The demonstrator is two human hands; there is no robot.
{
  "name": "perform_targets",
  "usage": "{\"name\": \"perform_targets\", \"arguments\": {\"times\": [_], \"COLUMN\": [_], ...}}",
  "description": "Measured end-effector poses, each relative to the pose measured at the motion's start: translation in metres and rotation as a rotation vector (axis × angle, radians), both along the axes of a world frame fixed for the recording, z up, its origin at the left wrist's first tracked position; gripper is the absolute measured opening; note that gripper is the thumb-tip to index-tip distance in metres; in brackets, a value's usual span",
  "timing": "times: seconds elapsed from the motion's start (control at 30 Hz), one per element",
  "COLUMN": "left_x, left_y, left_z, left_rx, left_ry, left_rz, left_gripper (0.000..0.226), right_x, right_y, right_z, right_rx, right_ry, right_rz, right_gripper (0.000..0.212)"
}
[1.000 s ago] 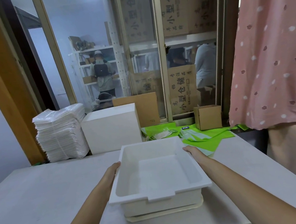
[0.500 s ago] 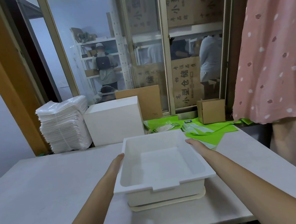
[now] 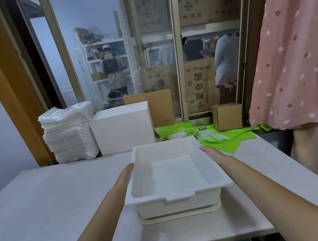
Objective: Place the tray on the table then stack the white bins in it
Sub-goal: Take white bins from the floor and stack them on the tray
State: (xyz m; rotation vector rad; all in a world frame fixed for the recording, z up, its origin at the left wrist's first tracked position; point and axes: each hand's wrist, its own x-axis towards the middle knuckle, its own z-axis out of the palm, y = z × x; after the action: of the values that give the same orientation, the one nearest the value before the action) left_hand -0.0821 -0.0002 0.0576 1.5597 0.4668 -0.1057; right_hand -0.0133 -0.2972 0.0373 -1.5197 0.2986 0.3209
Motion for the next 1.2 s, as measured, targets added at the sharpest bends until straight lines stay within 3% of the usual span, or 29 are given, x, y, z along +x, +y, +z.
{"name": "perform_targets", "arguments": {"times": [0.5,0.67,0.87,1.0,1.1,1.2], "left_x": [0.001,-0.001,-0.005,-0.013,-0.026,-0.045], "left_y": [0.006,0.016,0.026,0.044,0.067,0.108], "left_z": [-0.007,-0.005,-0.009,-0.008,0.002,0.015], "left_rx": [0.030,-0.111,-0.112,-0.083,0.146,0.328], "left_ry": [0.046,0.082,0.131,0.113,-0.014,-0.089], "left_rz": [-0.072,-0.080,-0.084,0.021,0.139,0.233], "left_gripper": [0.035,0.047,0.068,0.065,0.054,0.054], "right_x": [-0.003,-0.008,-0.015,-0.021,-0.021,-0.026], "right_y": [0.002,0.001,-0.004,-0.013,-0.023,-0.012], "right_z": [0.003,0.005,0.009,0.021,0.038,0.066], "right_rx": [0.063,0.128,0.097,-0.080,-0.316,-0.538], "right_ry": [-0.003,0.012,0.042,0.009,-0.140,-0.323], "right_rz": [-0.046,-0.065,-0.066,-0.185,-0.298,-0.314], "right_gripper": [0.028,0.036,0.042,0.052,0.053,0.040]}}
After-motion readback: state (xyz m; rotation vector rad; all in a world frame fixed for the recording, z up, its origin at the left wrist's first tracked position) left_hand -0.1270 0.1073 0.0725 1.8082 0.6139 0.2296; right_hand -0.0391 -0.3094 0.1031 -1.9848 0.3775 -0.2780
